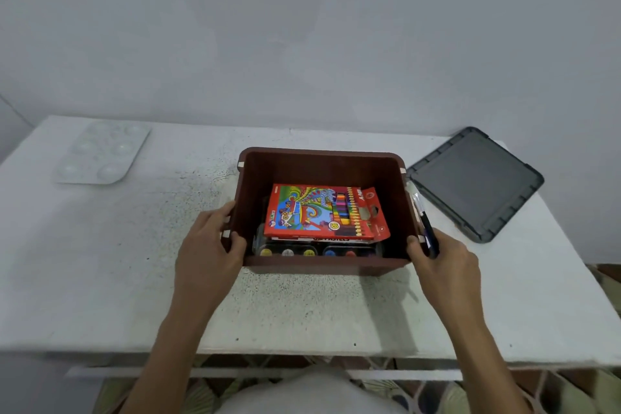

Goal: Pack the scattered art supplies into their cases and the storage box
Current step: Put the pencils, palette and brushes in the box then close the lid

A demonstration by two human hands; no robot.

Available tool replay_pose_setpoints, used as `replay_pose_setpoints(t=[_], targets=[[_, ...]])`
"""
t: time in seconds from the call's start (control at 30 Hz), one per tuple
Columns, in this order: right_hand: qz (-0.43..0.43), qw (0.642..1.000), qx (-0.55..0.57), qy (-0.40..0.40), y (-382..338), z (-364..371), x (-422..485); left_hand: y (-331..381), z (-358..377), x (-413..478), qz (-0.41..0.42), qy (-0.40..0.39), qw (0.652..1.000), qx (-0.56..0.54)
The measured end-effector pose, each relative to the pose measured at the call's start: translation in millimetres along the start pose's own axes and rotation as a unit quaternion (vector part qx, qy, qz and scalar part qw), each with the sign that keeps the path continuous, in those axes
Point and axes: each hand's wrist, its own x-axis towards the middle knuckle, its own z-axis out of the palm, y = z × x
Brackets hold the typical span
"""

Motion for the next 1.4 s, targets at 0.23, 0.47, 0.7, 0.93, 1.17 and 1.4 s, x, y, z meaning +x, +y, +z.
replay_pose_setpoints(t=[0.23, 0.47, 0.7, 0.93, 1.17, 1.4], targets=[[-0.042, 0.995, -0.060, 0.072, -10, -3, -5, 6, 8, -4, -0.005, 0.030, 0.999, 0.024], [-0.126, 0.977, 0.169, 0.023, -61, -4, 7, 37, 16, -3, 0.102, 0.013, 0.994, -0.031], [-0.018, 0.843, 0.527, -0.104, -107, 18, 25, 90, 16, 9, 0.157, -0.176, 0.947, -0.218], [0.031, 0.821, 0.534, -0.197, -105, 39, 37, 88, 29, 35, 0.245, -0.092, 0.947, -0.185], [0.169, 0.798, 0.562, -0.136, -87, 42, 61, 59, 32, 80, 0.305, -0.088, 0.948, -0.029], [-0.252, 0.966, 0.048, 0.005, -60, 34, 86, 47, 38, 116, 0.227, -0.186, 0.955, 0.026]])
